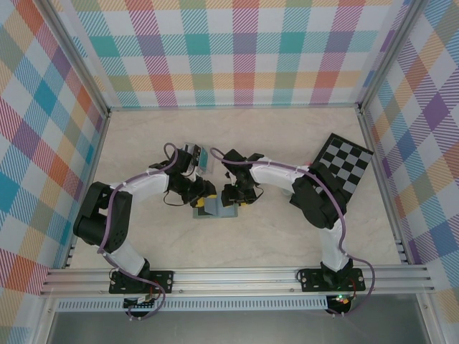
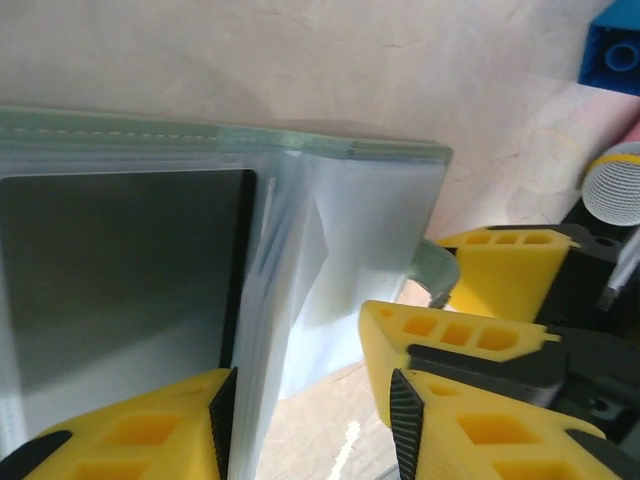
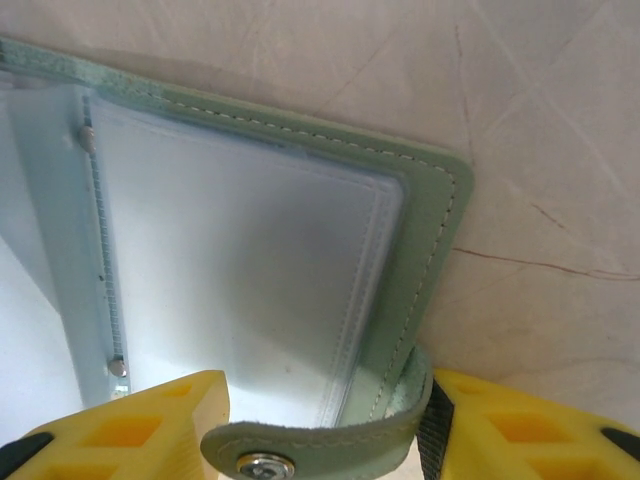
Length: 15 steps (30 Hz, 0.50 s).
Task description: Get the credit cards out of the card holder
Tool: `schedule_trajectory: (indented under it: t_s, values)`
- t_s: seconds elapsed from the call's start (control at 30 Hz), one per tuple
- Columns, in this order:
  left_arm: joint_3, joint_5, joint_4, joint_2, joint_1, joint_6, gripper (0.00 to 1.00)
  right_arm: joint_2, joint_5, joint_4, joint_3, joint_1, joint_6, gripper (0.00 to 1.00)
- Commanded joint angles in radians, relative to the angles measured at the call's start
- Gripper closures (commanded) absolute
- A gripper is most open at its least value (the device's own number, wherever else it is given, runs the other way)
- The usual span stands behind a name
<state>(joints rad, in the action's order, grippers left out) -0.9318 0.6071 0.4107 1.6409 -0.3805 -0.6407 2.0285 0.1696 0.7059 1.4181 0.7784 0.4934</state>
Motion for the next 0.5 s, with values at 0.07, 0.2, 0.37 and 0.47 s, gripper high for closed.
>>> schedule_trajectory:
  t_s: [0.07,0.2,0.37,0.47]
  values:
    - [-0.022,0.056,-0.039,-0.006,-0.023,-0.002,0.55,-0.026,0.012,-0.030,-0.022,0.004,0.030,0.47]
    - [-0.033,0.065,-0.057,-0.006,-0.040,-0.018,0.55,-0.087,-0.052,-0.045,-0.056,0.002,0.052,0.47]
    - [-0.042,0.068,-0.080,0.000,-0.062,-0.039,0.56,-0.173,-0.139,-0.065,-0.112,-0.008,0.094,0.47]
    - [-0.047,0.069,-0.091,0.000,-0.070,-0.048,0.56,-0.222,-0.216,-0.057,-0.145,-0.022,0.130,0.48]
